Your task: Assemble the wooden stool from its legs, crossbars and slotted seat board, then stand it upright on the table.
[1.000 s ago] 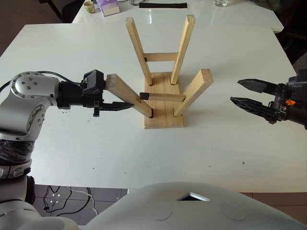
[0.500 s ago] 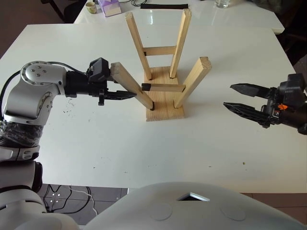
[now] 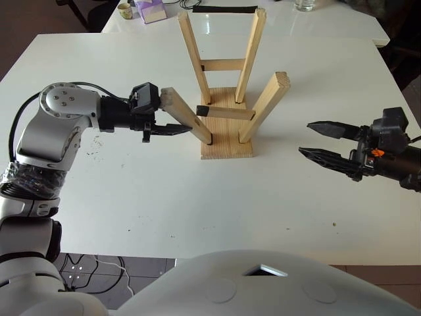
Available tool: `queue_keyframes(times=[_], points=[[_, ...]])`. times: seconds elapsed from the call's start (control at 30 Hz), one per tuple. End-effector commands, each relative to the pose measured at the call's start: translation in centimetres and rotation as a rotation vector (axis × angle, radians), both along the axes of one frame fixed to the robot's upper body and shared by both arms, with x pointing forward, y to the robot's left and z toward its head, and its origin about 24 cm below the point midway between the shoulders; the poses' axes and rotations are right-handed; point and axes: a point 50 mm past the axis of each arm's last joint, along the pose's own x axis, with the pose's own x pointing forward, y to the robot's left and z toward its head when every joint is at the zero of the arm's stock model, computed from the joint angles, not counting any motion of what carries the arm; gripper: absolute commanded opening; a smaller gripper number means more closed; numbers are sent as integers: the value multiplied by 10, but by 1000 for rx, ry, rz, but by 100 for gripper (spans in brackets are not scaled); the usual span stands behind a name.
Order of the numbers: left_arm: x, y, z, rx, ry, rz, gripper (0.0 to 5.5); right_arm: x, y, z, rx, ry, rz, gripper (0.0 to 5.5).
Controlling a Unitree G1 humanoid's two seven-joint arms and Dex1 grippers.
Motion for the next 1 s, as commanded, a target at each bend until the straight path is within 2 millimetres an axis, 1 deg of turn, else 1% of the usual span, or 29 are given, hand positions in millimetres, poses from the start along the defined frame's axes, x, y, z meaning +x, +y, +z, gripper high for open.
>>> queue_keyframes(times=[0.03, 0.2, 0.43, 0.53, 0.7, 0.8, 0.9, 1.0], points=[[-27, 17, -52, 170, 264, 30, 203, 5, -3, 1, -33, -27, -17, 293], [-37, 20, -46, 132, 300, 12, 203, 2, -5, 2, -38, -32, -20, 293], [-50, 24, -47, 107, 349, 20, 203, -2, -3, 2, -37, -31, -4, 293], [-50, 26, -49, 107, 366, 43, 203, -4, 1, 1, -35, -33, 15, 293], [-39, 33, -55, 126, 375, 107, 203, -5, 15, 3, -20, -70, 44, 293], [-35, 36, -56, 133, 378, 124, 203, -3, 26, 13, 1, -130, 58, 293], [-33, 38, -56, 138, 382, 132, 203, 2, 38, 32, 45, -225, 73, 293], [-31, 39, -59, 139, 390, 141, 203, 14, 49, 52, 99, -325, 70, 293]])
